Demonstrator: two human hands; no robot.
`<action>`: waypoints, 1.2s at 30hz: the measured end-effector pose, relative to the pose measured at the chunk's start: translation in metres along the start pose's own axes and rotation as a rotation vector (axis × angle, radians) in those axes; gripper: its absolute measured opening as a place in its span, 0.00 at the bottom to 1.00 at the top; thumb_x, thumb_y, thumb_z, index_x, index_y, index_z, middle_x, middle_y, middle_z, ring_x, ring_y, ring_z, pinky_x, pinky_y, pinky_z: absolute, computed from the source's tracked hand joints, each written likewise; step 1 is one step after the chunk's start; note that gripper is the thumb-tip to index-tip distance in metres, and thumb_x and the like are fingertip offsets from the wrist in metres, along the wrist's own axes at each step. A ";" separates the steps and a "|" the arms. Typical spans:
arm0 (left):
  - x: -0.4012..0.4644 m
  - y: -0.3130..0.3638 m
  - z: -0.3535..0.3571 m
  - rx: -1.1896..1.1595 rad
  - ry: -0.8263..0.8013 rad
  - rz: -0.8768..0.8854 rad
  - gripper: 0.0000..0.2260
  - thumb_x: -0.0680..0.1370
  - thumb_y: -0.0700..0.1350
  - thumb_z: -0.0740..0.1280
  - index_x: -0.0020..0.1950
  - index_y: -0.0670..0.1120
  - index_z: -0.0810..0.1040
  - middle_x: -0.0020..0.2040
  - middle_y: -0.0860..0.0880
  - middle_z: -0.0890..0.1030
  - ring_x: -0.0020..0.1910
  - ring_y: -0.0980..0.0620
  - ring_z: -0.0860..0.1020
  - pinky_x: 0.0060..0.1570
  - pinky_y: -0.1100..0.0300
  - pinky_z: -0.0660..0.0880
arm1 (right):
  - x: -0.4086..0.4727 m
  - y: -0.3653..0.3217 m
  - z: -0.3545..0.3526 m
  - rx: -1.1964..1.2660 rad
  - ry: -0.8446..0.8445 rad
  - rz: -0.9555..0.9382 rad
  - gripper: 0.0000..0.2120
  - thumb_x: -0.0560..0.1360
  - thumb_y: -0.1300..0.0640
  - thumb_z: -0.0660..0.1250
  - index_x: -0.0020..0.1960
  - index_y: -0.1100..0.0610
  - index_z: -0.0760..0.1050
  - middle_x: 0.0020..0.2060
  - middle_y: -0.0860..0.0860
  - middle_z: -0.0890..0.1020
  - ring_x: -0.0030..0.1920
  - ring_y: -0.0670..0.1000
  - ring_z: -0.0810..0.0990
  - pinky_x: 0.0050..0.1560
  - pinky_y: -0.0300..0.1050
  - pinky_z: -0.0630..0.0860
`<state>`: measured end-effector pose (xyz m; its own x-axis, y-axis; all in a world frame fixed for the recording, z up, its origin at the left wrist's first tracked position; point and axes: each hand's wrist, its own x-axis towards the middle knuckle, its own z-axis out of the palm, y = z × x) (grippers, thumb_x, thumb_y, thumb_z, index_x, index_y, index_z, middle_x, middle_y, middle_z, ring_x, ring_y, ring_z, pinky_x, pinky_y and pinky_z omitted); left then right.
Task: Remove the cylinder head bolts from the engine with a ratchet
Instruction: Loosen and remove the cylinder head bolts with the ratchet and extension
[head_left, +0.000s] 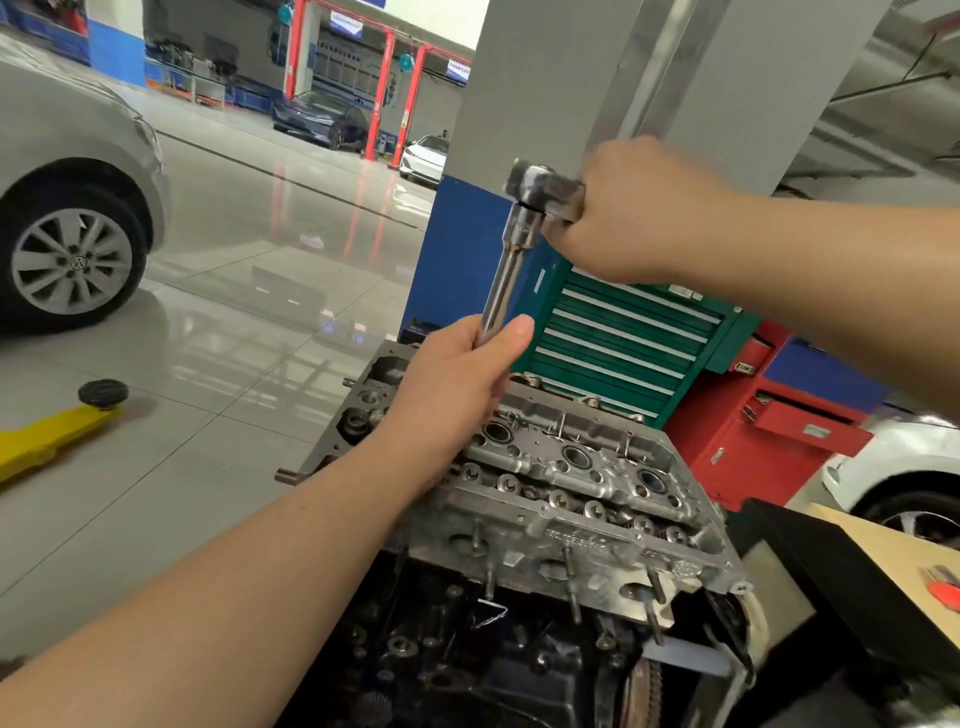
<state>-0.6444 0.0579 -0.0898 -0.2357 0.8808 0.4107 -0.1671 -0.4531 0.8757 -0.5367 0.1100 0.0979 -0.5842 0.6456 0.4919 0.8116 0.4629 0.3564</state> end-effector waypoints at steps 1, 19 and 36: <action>0.002 0.002 0.001 -0.058 -0.024 -0.040 0.18 0.77 0.58 0.71 0.39 0.52 0.65 0.27 0.54 0.66 0.25 0.54 0.61 0.26 0.59 0.60 | 0.004 -0.002 0.002 0.070 -0.009 -0.043 0.20 0.78 0.45 0.64 0.33 0.56 0.70 0.28 0.53 0.72 0.29 0.56 0.72 0.30 0.44 0.64; 0.007 -0.002 0.001 0.094 -0.021 -0.011 0.19 0.76 0.62 0.70 0.35 0.54 0.68 0.28 0.53 0.66 0.26 0.54 0.62 0.28 0.59 0.62 | 0.015 -0.013 0.013 0.274 -0.051 -0.171 0.18 0.79 0.59 0.65 0.32 0.55 0.66 0.29 0.52 0.68 0.35 0.56 0.67 0.38 0.47 0.68; -0.012 0.000 0.010 0.142 0.175 0.137 0.27 0.82 0.60 0.68 0.44 0.36 0.69 0.31 0.44 0.72 0.30 0.49 0.70 0.31 0.57 0.70 | 0.003 0.003 0.006 0.112 -0.079 -0.047 0.17 0.76 0.50 0.65 0.32 0.55 0.68 0.28 0.51 0.71 0.29 0.50 0.70 0.30 0.43 0.63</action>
<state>-0.6323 0.0489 -0.0917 -0.4112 0.7694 0.4889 0.0112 -0.5320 0.8467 -0.5358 0.1167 0.0959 -0.6234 0.6650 0.4113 0.7809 0.5560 0.2846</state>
